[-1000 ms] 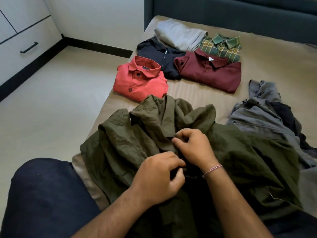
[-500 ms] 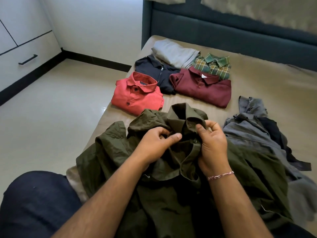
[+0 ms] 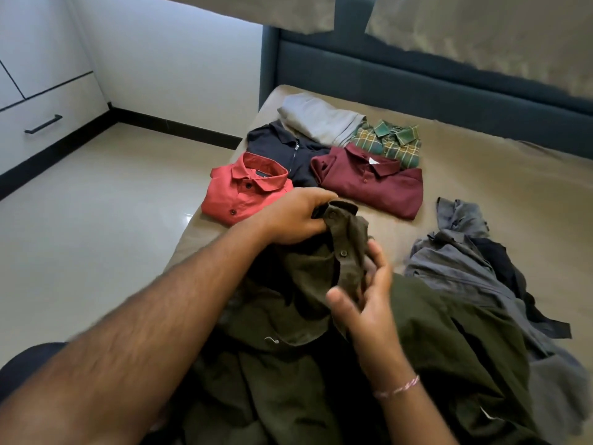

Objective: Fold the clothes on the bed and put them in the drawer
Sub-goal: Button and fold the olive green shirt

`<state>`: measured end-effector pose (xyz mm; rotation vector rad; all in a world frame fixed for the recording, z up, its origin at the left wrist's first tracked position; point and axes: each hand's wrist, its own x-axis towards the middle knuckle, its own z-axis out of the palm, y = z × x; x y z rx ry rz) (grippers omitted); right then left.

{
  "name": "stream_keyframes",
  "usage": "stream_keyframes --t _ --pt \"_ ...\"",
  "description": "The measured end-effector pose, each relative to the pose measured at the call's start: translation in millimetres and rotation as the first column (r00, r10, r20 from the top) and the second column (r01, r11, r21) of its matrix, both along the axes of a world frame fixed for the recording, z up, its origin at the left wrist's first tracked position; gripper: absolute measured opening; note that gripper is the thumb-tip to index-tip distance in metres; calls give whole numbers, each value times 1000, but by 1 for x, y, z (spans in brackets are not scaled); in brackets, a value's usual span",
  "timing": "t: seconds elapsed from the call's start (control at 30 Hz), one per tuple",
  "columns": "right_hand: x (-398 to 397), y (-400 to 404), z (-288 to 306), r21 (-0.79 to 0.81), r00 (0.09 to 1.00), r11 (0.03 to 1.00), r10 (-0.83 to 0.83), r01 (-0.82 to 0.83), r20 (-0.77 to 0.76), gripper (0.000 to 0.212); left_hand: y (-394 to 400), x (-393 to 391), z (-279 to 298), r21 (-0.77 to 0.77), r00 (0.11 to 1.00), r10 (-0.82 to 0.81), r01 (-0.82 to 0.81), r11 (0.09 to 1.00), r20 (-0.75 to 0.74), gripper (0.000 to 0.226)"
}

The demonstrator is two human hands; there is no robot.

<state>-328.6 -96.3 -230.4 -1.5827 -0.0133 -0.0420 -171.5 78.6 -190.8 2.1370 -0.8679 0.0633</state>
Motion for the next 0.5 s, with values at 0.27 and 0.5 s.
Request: stream_keyframes --t 0.27,0.5 --pt "-13 -3 -54 -482 966 846 -258 227 2 57 11 57 27 510 989 18 -90 855 145 43" --pt "-14 -3 -60 -530 961 803 -259 272 101 41 8 66 16 638 975 82 -199 744 207 63"
